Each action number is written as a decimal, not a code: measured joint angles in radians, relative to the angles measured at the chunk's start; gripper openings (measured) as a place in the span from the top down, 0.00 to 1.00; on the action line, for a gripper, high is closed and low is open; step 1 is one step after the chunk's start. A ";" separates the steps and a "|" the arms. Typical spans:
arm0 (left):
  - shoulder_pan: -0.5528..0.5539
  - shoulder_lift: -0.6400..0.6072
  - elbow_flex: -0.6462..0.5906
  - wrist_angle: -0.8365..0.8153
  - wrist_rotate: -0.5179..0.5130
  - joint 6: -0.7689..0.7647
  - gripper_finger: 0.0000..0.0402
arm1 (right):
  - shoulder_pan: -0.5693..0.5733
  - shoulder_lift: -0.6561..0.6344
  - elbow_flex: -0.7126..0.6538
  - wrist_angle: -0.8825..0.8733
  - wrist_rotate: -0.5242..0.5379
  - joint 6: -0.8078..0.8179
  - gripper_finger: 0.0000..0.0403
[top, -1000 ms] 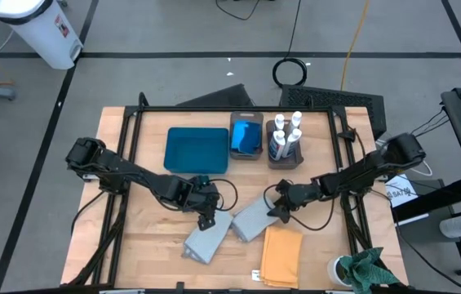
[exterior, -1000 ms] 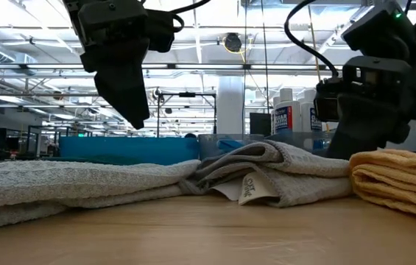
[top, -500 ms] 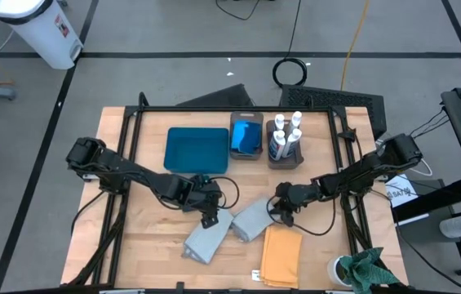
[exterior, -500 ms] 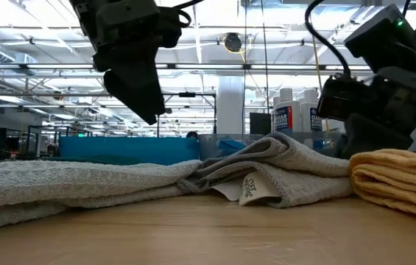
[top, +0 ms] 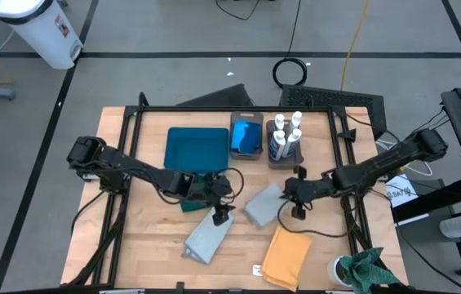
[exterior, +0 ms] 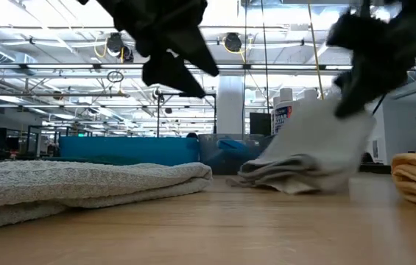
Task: Pick & Place Kitchen Items
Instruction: Put the gray microfiber towel into the blue bin
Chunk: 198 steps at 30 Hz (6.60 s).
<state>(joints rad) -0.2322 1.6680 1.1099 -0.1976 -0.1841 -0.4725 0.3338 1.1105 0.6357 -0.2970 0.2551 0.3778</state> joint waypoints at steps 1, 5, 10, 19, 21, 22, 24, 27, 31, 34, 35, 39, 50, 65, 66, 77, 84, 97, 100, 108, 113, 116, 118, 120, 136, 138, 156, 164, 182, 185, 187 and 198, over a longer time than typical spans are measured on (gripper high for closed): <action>0.006 0.000 0.000 0.020 0.000 0.000 0.30 | 0.013 -0.004 0.041 -0.042 0.030 -0.027 1.00; 0.028 0.000 0.000 0.092 0.000 0.030 0.30 | 0.063 0.012 0.161 -0.158 0.086 -0.137 1.00; 0.044 0.000 0.000 0.172 0.002 0.109 0.30 | 0.109 0.064 0.263 -0.236 0.085 -0.211 1.00; 0.072 0.000 0.101 0.172 0.218 0.144 0.30 | 0.157 0.213 0.400 -0.336 0.080 -0.306 1.00; 0.077 0.000 0.148 0.115 0.264 0.175 0.30 | 0.160 0.244 0.425 -0.338 0.076 -0.354 1.00; 0.078 0.000 0.176 0.085 0.278 0.192 0.30 | 0.159 0.259 0.441 -0.335 0.075 -0.377 1.00; 0.083 0.000 0.228 0.010 0.290 0.223 0.30 | 0.159 0.284 0.469 -0.327 0.077 -0.420 1.00; 0.088 -0.001 0.285 -0.082 0.292 0.256 0.30 | 0.156 0.311 0.506 -0.290 0.082 -0.492 1.00; 0.096 -0.001 0.314 -0.116 0.304 0.273 0.30 | 0.150 0.318 0.528 -0.215 0.084 -0.574 1.00; 0.095 0.004 0.314 -0.127 0.360 0.268 0.30 | 0.140 0.318 0.528 -0.161 0.084 -0.620 1.00; 0.094 0.009 0.314 -0.124 0.369 0.264 0.30 | 0.137 0.318 0.528 -0.151 0.084 -0.631 1.00; 0.097 0.021 0.314 -0.123 0.370 0.246 0.30 | 0.112 0.318 0.528 -0.124 0.083 -0.661 1.00; 0.144 0.047 0.314 -0.162 0.390 0.178 0.30 | 0.048 0.318 0.528 -0.076 0.084 -0.663 1.00; 0.154 0.071 0.314 -0.163 0.394 0.205 0.46 | 0.047 0.317 0.528 -0.090 0.081 -0.651 1.00; 0.154 0.071 0.314 -0.165 0.394 0.204 0.50 | 0.047 0.317 0.528 -0.090 0.081 -0.651 1.00; 0.154 0.071 0.314 -0.161 0.443 0.239 0.96 | 0.048 0.317 0.528 -0.097 0.081 -0.627 1.00; 0.142 0.050 0.313 -0.178 0.276 0.260 0.96 | 0.052 0.293 0.527 -0.142 0.193 -0.477 0.88; 0.153 -0.158 0.296 -0.283 -0.092 0.240 0.96 | 0.057 0.039 0.473 -0.306 0.241 -0.247 0.65; 0.156 -0.198 0.283 -0.290 -0.190 0.215 0.96 | 0.057 -0.006 0.438 -0.298 0.242 -0.237 0.65; 0.161 -0.297 0.173 -0.270 -0.504 0.107 0.96 | 0.057 -0.068 0.304 -0.141 0.242 -0.261 0.69; 0.201 -0.391 -0.092 -0.096 -0.710 -0.044 0.96 | 0.062 -0.070 0.241 -0.016 0.242 -0.296 0.71; 0.235 -0.441 -0.274 0.169 -0.769 -0.076 0.96 | 0.063 -0.069 0.215 0.040 0.242 -0.307 0.71; 0.255 -0.471 -0.405 0.369 -0.780 -0.074 0.96 | 0.063 -0.069 0.196 0.080 0.242 -0.311 0.71; 0.265 -0.470 -0.518 0.624 -0.778 -0.068 0.96 | 0.063 -0.069 0.177 0.117 0.242 -0.316 0.71; 0.168 -0.128 -0.630 1.329 -0.756 -0.029 0.96 | 0.068 -0.069 0.077 0.336 0.242 -0.341 0.71; 0.158 -0.096 -0.597 1.328 -0.782 -0.006 0.96 | 0.068 -0.069 0.077 0.337 0.242 -0.340 0.71; 0.087 0.041 -0.597 1.193 -1.145 -0.082 0.96 | 0.068 -0.069 0.077 0.328 0.238 -0.337 0.71; 0.065 0.041 -0.597 1.018 -1.187 -0.159 0.97 | 0.068 -0.069 0.077 0.330 0.238 -0.326 0.71; 0.068 -0.014 -0.505 1.337 -1.022 0.126 0.97 | 0.068 -0.069 0.077 0.330 0.238 -0.318 0.71; 0.071 -0.013 -0.468 1.337 -0.987 0.155 0.97 | 0.068 -0.069 0.077 0.330 0.238 -0.318 0.71; 0.081 -0.014 -0.459 1.342 -0.957 0.157 0.97 | 0.068 -0.069 0.077 0.330 0.238 -0.318 0.71; 0.149 0.016 -0.461 1.254 -0.864 0.064 0.97 | 0.068 -0.069 0.077 0.322 0.237 -0.318 0.71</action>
<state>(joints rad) -0.0834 1.6839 0.6487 1.0562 -1.0477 -0.4081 0.4019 1.0416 0.7128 0.0246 0.4923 0.0593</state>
